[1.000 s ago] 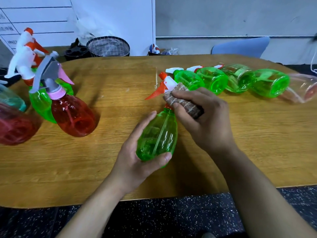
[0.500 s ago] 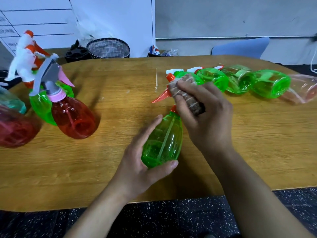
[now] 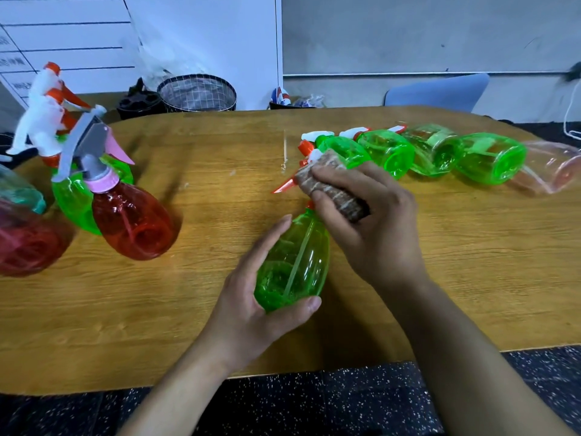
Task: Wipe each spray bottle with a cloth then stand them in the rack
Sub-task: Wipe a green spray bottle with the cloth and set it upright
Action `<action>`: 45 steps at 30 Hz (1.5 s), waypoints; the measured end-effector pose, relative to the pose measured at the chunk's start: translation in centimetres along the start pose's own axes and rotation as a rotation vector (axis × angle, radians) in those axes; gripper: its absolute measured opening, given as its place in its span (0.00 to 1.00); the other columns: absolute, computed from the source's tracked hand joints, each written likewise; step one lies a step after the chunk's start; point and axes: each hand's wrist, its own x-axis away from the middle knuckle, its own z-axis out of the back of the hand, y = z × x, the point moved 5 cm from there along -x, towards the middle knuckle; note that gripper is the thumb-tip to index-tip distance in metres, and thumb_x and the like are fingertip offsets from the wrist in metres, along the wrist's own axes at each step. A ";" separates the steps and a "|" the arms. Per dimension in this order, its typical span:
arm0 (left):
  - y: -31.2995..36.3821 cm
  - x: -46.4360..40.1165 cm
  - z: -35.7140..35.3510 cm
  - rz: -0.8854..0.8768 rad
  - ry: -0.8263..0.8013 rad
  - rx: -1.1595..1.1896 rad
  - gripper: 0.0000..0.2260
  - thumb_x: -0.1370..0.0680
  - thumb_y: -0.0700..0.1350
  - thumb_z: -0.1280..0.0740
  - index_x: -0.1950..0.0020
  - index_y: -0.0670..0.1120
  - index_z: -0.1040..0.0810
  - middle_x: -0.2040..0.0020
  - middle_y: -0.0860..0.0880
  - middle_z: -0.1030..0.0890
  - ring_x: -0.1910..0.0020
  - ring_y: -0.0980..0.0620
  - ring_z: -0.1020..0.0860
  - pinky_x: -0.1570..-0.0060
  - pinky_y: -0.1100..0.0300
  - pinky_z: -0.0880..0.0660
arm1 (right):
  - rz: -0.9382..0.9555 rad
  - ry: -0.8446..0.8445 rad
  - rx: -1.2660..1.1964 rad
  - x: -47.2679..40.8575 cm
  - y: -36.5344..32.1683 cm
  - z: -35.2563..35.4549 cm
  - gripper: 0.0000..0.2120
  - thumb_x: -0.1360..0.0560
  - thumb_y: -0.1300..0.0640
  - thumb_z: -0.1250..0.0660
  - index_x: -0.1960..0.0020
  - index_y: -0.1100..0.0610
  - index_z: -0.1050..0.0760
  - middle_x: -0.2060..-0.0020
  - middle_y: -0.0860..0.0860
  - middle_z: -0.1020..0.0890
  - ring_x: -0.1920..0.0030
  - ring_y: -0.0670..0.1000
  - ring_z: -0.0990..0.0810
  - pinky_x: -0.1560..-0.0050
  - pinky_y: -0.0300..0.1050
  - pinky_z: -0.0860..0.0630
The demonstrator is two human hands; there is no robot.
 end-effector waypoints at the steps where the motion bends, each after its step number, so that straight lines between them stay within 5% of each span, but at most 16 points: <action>1: 0.0 0.0 0.0 0.002 0.001 0.001 0.42 0.31 0.58 0.22 0.19 0.63 0.35 0.22 0.71 0.32 0.23 0.69 0.34 0.34 0.76 0.33 | 0.012 -0.015 -0.004 0.0 0.0 -0.1 0.13 0.21 0.53 0.26 0.37 0.53 0.15 0.51 0.50 0.17 0.55 0.46 0.18 0.58 0.45 0.21; 5: -0.1 0.0 0.0 0.012 -0.008 -0.018 0.42 0.31 0.59 0.22 0.19 0.64 0.35 0.21 0.70 0.33 0.22 0.68 0.34 0.34 0.77 0.33 | -0.077 0.090 0.016 -0.1 0.6 0.6 0.13 0.21 0.52 0.26 0.37 0.52 0.15 0.51 0.49 0.17 0.55 0.45 0.18 0.57 0.46 0.21; 9: -0.3 0.0 0.2 0.026 0.002 0.017 0.42 0.32 0.59 0.21 0.19 0.67 0.35 0.21 0.69 0.33 0.22 0.65 0.33 0.31 0.69 0.28 | -0.009 -0.089 -0.049 -0.2 0.7 0.1 0.13 0.21 0.52 0.26 0.37 0.53 0.15 0.53 0.50 0.17 0.55 0.46 0.18 0.57 0.48 0.21; 14: -0.3 -0.1 0.3 0.018 0.018 -0.011 0.43 0.31 0.60 0.22 0.18 0.65 0.35 0.20 0.69 0.34 0.21 0.65 0.35 0.27 0.61 0.31 | -0.027 0.008 0.074 0.2 1.2 0.5 0.12 0.20 0.50 0.27 0.39 0.52 0.15 0.53 0.50 0.17 0.58 0.48 0.18 0.61 0.51 0.22; 18: -0.2 -0.1 0.3 0.020 0.030 0.005 0.42 0.31 0.59 0.22 0.19 0.64 0.34 0.22 0.70 0.32 0.22 0.67 0.34 0.32 0.74 0.32 | 0.080 -0.176 -0.018 0.3 0.5 -0.5 0.12 0.20 0.51 0.28 0.39 0.53 0.15 0.53 0.48 0.17 0.57 0.44 0.20 0.61 0.45 0.22; 21: -0.2 -0.2 0.2 0.020 0.014 0.013 0.41 0.31 0.59 0.22 0.19 0.64 0.33 0.22 0.70 0.31 0.23 0.66 0.32 0.33 0.74 0.32 | -0.003 -0.052 0.029 0.3 1.1 -0.1 0.12 0.20 0.50 0.28 0.38 0.52 0.15 0.53 0.49 0.17 0.58 0.47 0.18 0.62 0.52 0.21; 27: -0.2 0.0 0.1 -0.013 -0.034 -0.054 0.40 0.30 0.58 0.22 0.20 0.64 0.33 0.21 0.67 0.31 0.22 0.64 0.32 0.32 0.74 0.32 | -0.223 0.157 -0.271 -0.9 1.1 0.5 0.14 0.17 0.52 0.31 0.34 0.54 0.18 0.43 0.48 0.15 0.43 0.49 0.15 0.44 0.58 0.18; 33: -0.1 0.1 0.3 0.004 -0.001 0.001 0.41 0.31 0.58 0.22 0.20 0.63 0.33 0.23 0.70 0.31 0.24 0.68 0.32 0.35 0.77 0.32 | -0.319 -0.050 -0.279 -1.5 2.0 -0.2 0.13 0.18 0.52 0.29 0.37 0.56 0.15 0.46 0.45 0.13 0.46 0.44 0.14 0.47 0.45 0.17; 38: -0.2 -0.1 0.5 0.014 0.038 0.027 0.41 0.31 0.57 0.22 0.20 0.61 0.32 0.24 0.71 0.30 0.25 0.69 0.31 0.35 0.76 0.32 | -0.397 -0.225 -0.213 -1.0 3.4 1.0 0.03 0.20 0.52 0.26 0.48 0.46 0.15 0.59 0.44 0.12 0.62 0.42 0.17 0.64 0.38 0.24; 41: -0.2 -0.2 0.4 0.013 0.028 -0.010 0.41 0.32 0.59 0.22 0.20 0.64 0.32 0.23 0.71 0.31 0.24 0.69 0.32 0.34 0.77 0.33 | -0.427 -0.128 -0.232 -1.4 3.6 2.2 0.02 0.21 0.52 0.25 0.52 0.46 0.14 0.60 0.49 0.12 0.64 0.43 0.19 0.63 0.40 0.25; 45: -0.3 0.0 0.2 0.012 -0.027 -0.068 0.41 0.32 0.59 0.21 0.21 0.68 0.33 0.22 0.67 0.31 0.23 0.63 0.31 0.31 0.66 0.29 | -0.327 0.043 -0.366 -2.0 1.7 2.0 0.07 0.18 0.55 0.29 0.41 0.49 0.16 0.54 0.48 0.12 0.58 0.52 0.15 0.59 0.50 0.19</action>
